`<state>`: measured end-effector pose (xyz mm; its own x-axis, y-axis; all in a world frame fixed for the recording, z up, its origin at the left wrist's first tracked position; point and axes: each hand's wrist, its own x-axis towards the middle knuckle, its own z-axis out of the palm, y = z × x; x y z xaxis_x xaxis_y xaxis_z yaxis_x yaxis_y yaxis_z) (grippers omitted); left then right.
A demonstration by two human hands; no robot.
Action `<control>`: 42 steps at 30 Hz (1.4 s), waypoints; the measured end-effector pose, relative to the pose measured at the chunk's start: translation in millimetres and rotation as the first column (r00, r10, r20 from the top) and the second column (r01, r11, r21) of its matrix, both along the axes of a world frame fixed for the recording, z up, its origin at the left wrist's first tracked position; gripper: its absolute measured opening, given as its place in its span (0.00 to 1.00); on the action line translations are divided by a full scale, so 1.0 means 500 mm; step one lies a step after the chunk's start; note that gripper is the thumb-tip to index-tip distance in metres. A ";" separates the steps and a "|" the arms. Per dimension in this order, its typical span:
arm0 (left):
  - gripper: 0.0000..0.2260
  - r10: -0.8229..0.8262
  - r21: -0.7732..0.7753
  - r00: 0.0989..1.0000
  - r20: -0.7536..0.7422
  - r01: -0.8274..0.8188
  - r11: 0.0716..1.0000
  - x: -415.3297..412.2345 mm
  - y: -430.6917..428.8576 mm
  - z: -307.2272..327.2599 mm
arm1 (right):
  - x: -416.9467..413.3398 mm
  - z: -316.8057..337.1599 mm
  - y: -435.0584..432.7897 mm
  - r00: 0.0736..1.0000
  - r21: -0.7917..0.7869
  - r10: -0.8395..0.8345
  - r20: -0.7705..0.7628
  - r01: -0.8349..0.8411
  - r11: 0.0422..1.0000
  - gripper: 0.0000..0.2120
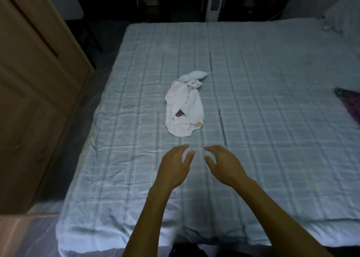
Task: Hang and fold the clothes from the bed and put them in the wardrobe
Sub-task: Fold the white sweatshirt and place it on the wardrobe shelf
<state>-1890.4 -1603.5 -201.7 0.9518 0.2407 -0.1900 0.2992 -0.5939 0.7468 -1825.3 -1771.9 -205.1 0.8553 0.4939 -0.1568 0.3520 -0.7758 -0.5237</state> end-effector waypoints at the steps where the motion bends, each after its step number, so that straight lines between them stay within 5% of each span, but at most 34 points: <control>1: 0.23 -0.015 0.002 1.000 -0.012 0.015 1.000 0.024 0.018 -0.014 | 0.018 -0.010 0.020 1.000 -0.010 0.000 -0.006 0.000 1.000 0.19; 15: 0.25 -0.213 0.082 0.955 -0.206 0.233 0.969 0.322 0.140 -0.286 | 0.306 -0.227 0.135 0.995 -0.209 0.027 -0.101 -0.048 0.977 0.25; 19: 0.22 -0.197 0.130 0.945 -0.260 0.237 0.963 0.406 0.132 -0.398 | 0.398 -0.329 0.159 0.992 -0.246 0.077 -0.103 -0.100 0.964 0.25; 29: 0.31 -0.130 0.322 0.924 -0.359 0.254 0.912 0.487 0.111 -0.643 | 0.561 -0.539 0.169 0.974 -0.438 0.213 -0.074 -0.224 0.871 0.40; 33: 0.12 -0.111 0.411 0.944 -0.311 0.239 0.880 0.517 0.143 -0.660 | 0.589 -0.578 0.156 0.970 -0.470 0.231 -0.080 -0.241 0.849 0.37; 36: 0.03 -0.143 0.331 0.969 -0.203 0.205 0.921 0.534 0.162 -0.627 | 0.583 -0.575 0.150 0.973 -0.484 0.221 -0.072 -0.228 0.845 0.35; 39: 0.08 -0.150 0.102 0.979 -0.139 0.165 0.981 0.541 0.163 -0.543 | 0.577 -0.543 0.153 0.976 -0.473 0.198 -0.087 -0.216 0.854 0.33; 42: 0.12 -0.155 0.036 0.984 -0.091 0.159 0.987 0.543 0.157 -0.442 | 0.572 -0.505 0.157 0.977 -0.472 0.207 -0.056 -0.208 0.857 0.34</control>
<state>-1619.0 -1525.0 -422.7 0.9585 0.0992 -0.2672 0.2629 -0.6697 0.6946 -1539.5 -1693.1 -457.4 0.7404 0.5260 -0.4185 0.5317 -0.8392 -0.1141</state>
